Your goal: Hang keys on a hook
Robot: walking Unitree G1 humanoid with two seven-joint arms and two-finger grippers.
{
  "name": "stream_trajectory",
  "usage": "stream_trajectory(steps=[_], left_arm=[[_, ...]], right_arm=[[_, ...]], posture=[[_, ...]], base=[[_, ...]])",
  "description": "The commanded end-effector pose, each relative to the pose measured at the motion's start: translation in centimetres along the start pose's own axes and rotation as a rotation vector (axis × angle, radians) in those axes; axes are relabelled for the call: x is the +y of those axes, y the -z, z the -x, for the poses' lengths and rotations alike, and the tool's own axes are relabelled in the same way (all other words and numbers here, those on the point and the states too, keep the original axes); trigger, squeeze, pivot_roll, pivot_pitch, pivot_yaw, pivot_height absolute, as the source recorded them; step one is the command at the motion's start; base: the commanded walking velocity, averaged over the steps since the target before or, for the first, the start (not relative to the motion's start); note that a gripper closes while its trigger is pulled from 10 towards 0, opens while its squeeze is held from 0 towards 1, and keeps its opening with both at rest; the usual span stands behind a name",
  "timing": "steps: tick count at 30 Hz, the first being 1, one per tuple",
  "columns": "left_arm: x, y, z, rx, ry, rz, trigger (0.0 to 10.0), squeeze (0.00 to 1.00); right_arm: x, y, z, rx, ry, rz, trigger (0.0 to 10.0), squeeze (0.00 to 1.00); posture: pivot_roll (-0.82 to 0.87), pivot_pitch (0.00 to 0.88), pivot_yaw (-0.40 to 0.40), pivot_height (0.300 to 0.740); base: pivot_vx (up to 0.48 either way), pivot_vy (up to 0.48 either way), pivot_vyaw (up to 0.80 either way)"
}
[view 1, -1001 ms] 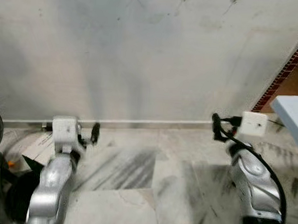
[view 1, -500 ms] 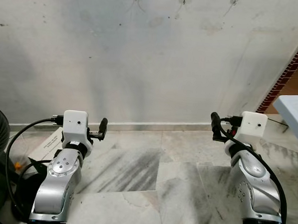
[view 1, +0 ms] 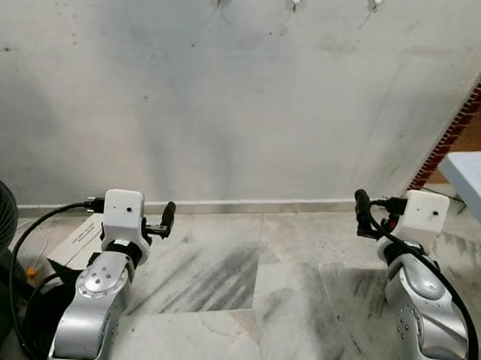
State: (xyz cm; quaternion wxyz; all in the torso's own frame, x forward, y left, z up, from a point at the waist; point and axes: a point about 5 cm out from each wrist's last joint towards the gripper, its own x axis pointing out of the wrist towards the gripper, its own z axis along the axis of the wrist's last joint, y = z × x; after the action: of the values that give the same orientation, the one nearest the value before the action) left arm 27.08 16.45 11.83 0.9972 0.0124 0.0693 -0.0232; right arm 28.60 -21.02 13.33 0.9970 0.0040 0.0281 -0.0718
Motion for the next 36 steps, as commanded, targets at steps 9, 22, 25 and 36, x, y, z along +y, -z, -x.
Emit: stream_trajectory(steps=[9,22,25,36], left_arm=[[0.4,-0.7,0.0,-0.038,-0.044,-0.004,10.0,0.00],[-0.1,-0.9,-0.1,-0.064,-0.042,-0.021,10.0,0.00],[-0.3,-1.0,-0.3,-0.067,-0.042,-0.023,10.0,0.00],[-0.8,-1.4,-0.9,-0.089,-0.031,0.004,10.0,0.00]], right_arm=[[0.3,-0.7,-0.1,-0.011,-0.017,-0.009,10.0,0.00],[0.8,-0.8,-0.2,-0.017,-0.037,-0.003,10.0,0.00],[1.1,-0.8,-0.2,-0.017,-0.044,-0.008,10.0,0.00],[1.3,-1.0,-0.5,-0.025,-0.057,-0.009,10.0,0.00]], posture=[[-0.03,0.016,0.030,0.740],[-0.03,0.017,0.024,0.740],[-0.03,0.018,0.022,0.740],[-0.03,0.018,0.022,0.740]], base=[[0.000,0.000,-0.66],[0.000,0.000,-0.07],[0.000,0.000,0.00],[0.000,0.000,0.00]])
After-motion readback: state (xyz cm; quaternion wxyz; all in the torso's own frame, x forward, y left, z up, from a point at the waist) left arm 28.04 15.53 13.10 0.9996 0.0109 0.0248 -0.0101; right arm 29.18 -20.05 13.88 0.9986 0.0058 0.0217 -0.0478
